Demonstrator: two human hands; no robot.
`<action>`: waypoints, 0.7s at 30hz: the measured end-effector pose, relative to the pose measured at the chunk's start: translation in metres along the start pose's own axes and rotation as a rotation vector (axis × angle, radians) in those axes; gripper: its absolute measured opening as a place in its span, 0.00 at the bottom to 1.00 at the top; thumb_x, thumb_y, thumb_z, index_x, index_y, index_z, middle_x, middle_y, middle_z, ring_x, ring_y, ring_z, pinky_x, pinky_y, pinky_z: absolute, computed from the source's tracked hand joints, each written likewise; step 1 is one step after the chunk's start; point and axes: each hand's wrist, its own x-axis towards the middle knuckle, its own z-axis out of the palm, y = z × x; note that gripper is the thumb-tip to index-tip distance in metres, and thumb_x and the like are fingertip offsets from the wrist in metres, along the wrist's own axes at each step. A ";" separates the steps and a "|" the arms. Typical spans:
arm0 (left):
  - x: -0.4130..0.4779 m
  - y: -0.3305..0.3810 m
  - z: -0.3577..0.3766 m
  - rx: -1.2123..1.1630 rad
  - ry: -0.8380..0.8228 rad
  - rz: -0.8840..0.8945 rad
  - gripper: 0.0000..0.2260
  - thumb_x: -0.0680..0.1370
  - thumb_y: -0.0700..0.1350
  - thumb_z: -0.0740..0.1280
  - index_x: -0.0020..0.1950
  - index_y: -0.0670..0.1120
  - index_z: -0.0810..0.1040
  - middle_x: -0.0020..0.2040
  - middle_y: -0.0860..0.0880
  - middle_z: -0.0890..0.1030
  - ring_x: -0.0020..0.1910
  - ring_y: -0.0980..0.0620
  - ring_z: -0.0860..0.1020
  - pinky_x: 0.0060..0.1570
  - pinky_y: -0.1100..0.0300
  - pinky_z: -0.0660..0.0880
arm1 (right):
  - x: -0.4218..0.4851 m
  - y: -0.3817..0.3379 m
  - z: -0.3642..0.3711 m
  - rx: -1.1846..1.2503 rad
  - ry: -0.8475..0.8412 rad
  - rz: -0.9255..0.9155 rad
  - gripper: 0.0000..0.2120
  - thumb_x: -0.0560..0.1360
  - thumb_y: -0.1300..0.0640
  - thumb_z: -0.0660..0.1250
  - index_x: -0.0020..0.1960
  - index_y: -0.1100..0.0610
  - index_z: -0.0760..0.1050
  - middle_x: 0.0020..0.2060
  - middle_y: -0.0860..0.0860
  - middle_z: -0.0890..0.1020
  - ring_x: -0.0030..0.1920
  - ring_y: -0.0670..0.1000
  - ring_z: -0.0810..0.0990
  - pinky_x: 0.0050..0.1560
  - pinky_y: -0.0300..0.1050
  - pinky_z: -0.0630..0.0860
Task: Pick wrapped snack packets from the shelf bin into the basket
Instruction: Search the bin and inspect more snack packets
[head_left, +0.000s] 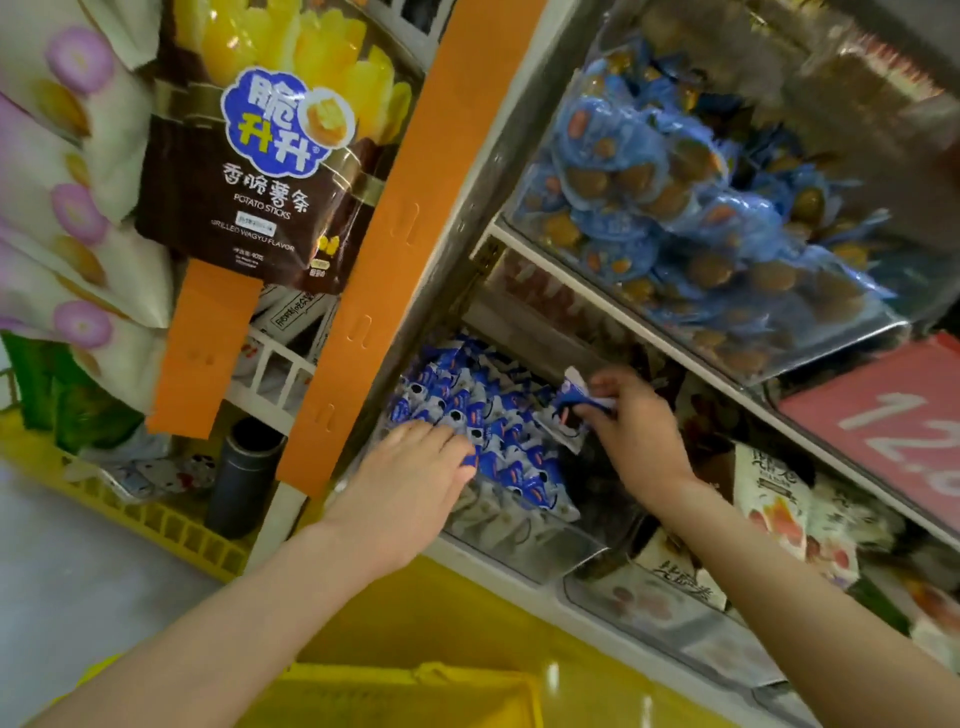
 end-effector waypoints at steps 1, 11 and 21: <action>-0.003 0.005 -0.002 -0.101 -0.002 -0.055 0.17 0.81 0.53 0.49 0.69 0.52 0.63 0.66 0.53 0.69 0.65 0.54 0.65 0.66 0.59 0.59 | -0.009 -0.007 -0.007 0.136 0.010 -0.004 0.14 0.72 0.58 0.70 0.56 0.52 0.72 0.46 0.44 0.77 0.48 0.44 0.77 0.48 0.36 0.73; -0.048 0.054 -0.012 -0.975 0.016 -0.345 0.10 0.75 0.41 0.67 0.51 0.54 0.73 0.46 0.54 0.80 0.43 0.63 0.78 0.40 0.71 0.72 | -0.101 -0.040 -0.016 0.771 -0.510 -0.002 0.06 0.72 0.57 0.70 0.49 0.52 0.78 0.43 0.46 0.82 0.42 0.41 0.79 0.45 0.36 0.76; -0.083 0.065 0.014 -0.968 0.020 -0.520 0.05 0.77 0.40 0.64 0.41 0.46 0.74 0.36 0.50 0.78 0.34 0.64 0.76 0.34 0.70 0.72 | -0.154 -0.031 0.025 0.978 -0.548 0.113 0.09 0.73 0.61 0.68 0.36 0.51 0.77 0.29 0.46 0.79 0.30 0.38 0.76 0.30 0.32 0.74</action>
